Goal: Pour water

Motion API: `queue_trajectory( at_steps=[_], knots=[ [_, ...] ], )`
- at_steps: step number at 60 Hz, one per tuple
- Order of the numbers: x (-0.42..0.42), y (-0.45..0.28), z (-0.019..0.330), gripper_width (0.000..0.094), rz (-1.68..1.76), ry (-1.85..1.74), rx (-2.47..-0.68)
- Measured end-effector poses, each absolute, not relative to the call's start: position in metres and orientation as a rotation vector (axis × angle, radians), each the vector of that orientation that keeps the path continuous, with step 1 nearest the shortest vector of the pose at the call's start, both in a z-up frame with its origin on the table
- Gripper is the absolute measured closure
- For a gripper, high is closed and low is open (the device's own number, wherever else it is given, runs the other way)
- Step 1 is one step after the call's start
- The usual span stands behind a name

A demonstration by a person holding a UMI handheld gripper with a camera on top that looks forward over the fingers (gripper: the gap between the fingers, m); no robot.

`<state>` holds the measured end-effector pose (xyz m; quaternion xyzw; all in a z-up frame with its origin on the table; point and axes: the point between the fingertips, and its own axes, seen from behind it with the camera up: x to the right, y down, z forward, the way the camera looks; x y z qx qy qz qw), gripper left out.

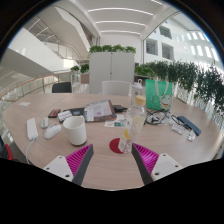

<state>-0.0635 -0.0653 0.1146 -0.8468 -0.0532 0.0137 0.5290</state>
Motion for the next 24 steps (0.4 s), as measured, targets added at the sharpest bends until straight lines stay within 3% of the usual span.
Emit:
queue_trajectory(
  at_steps=[24],
  knots=[
    [-0.118,-0.217,0.214,0.0087,0.004,-0.025,-2.0]
  ],
)
